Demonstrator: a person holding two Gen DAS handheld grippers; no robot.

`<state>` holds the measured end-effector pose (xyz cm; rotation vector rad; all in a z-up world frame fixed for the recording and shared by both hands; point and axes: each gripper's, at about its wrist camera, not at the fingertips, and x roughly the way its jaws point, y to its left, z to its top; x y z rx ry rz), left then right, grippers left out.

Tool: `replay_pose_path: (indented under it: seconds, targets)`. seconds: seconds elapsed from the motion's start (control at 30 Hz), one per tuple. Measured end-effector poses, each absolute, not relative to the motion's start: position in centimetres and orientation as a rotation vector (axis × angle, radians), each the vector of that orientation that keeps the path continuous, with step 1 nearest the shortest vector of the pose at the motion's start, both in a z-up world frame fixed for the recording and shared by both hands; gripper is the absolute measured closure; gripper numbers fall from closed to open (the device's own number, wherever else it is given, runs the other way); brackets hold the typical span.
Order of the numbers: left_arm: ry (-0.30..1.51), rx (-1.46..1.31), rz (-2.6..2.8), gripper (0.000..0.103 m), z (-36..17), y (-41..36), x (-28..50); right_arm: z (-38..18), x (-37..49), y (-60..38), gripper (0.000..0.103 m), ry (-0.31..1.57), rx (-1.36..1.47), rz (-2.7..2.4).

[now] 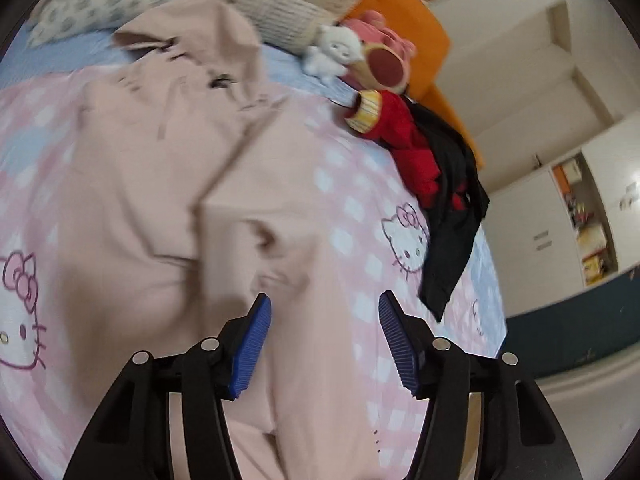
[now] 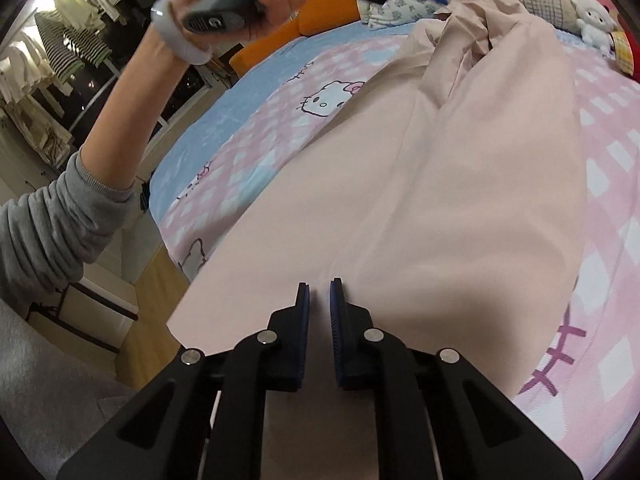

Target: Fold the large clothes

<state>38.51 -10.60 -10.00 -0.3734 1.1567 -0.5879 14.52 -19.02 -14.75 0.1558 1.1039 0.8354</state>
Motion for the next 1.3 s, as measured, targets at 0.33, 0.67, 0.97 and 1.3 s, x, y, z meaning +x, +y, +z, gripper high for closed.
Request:
replay_pose_path:
  seconds: [0.33, 0.67, 0.97, 1.3]
  targets:
    - [1.245, -0.130, -0.308, 0.044, -15.4, -16.6, 43.2, -14.8, 14.1, -18.3, 0.090, 1.080, 0.194, 0.826]
    - [1.276, -0.312, -0.578, 0.092, -13.6, -18.2, 44.9, -12.2, 11.9, -18.4, 0.053, 1.011, 0.033, 0.778]
    - [1.221, -0.568, -0.745, 0.093, -11.8, -11.0, 45.4, -14.1, 9.8, -13.4, 0.093, 1.013, -0.399, 0.651]
    - [1.176, -0.570, -0.840, 0.093, -10.8, -10.2, 45.3, -9.0, 9.3, -17.3, 0.099, 1.026, -0.193, 0.727]
